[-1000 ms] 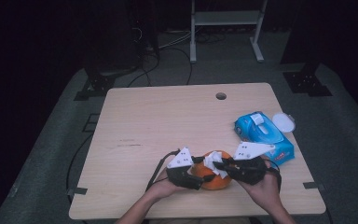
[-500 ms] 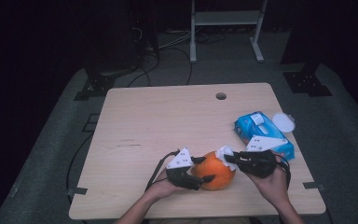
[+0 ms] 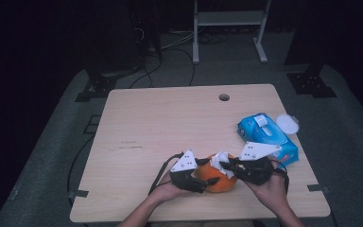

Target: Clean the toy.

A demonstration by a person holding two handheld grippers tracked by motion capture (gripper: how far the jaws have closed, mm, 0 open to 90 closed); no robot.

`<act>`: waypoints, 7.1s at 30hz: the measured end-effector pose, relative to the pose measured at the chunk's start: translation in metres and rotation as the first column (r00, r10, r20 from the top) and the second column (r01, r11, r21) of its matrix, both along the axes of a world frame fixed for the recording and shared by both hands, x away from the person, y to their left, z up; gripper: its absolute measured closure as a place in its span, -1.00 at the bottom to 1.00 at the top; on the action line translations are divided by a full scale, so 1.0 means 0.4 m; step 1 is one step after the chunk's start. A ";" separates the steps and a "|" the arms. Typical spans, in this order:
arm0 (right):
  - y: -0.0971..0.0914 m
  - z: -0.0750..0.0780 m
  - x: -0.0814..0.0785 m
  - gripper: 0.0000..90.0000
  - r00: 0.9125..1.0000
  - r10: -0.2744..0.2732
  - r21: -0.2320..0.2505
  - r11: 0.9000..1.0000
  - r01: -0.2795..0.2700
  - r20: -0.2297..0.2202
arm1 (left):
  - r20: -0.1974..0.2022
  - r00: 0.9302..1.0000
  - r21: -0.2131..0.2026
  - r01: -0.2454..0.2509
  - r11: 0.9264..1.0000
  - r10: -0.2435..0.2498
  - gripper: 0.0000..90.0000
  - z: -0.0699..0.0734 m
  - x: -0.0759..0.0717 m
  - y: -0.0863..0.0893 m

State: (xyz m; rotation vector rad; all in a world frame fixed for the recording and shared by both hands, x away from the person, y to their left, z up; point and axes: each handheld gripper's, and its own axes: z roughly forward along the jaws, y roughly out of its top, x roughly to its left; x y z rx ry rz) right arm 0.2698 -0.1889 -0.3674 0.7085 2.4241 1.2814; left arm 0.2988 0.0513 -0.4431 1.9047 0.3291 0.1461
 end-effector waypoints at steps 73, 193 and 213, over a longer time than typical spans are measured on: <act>0.013 -0.051 0.040 0.81 0.995 0.016 0.073 0.997 -0.009 -0.096 | 0.048 0.998 0.146 0.044 0.988 -0.051 -0.35 0.042 0.007 0.022; 0.029 -0.058 0.016 0.81 0.999 0.028 0.100 0.995 -0.024 -0.039 | -0.085 0.991 0.007 -0.100 0.995 0.100 -0.33 0.017 0.050 0.085; -0.041 -0.074 0.052 0.81 0.995 -0.046 0.139 0.989 0.058 -0.090 | -0.005 0.999 0.037 -0.044 0.998 0.044 -0.29 0.027 0.010 0.071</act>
